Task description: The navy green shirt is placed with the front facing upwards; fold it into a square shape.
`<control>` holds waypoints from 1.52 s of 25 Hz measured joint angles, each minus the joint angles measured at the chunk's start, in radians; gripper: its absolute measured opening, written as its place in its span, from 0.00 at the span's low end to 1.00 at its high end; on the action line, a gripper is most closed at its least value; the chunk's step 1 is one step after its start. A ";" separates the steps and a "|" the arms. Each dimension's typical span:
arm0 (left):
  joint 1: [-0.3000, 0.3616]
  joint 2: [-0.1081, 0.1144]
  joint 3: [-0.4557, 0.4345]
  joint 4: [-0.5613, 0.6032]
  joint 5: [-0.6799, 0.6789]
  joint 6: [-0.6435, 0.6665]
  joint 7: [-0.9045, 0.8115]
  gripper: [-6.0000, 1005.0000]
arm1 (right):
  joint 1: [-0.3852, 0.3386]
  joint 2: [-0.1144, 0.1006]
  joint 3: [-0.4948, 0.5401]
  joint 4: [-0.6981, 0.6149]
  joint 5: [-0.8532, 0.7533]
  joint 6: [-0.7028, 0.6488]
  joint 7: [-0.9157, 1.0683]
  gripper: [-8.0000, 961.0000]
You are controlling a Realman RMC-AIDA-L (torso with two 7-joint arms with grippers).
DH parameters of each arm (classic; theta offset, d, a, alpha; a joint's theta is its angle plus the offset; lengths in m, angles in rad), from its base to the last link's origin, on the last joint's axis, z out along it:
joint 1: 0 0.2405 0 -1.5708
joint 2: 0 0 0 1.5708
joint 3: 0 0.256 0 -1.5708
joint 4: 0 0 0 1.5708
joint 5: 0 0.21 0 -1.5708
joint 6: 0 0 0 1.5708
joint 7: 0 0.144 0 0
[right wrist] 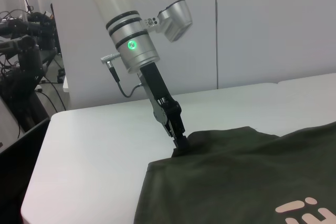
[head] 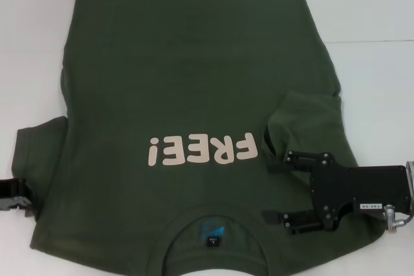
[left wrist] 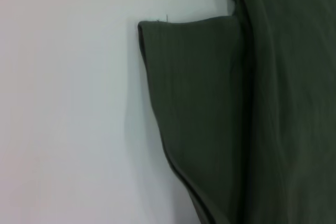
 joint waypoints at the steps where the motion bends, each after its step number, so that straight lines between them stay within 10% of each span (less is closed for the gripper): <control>1: 0.000 0.000 0.001 0.000 0.000 0.000 0.000 0.14 | 0.000 0.000 0.000 0.000 0.000 -0.001 0.000 0.95; 38: 0.024 -0.003 0.052 0.074 0.037 0.010 0.041 0.08 | -0.001 0.003 0.000 0.000 0.003 -0.001 0.001 0.95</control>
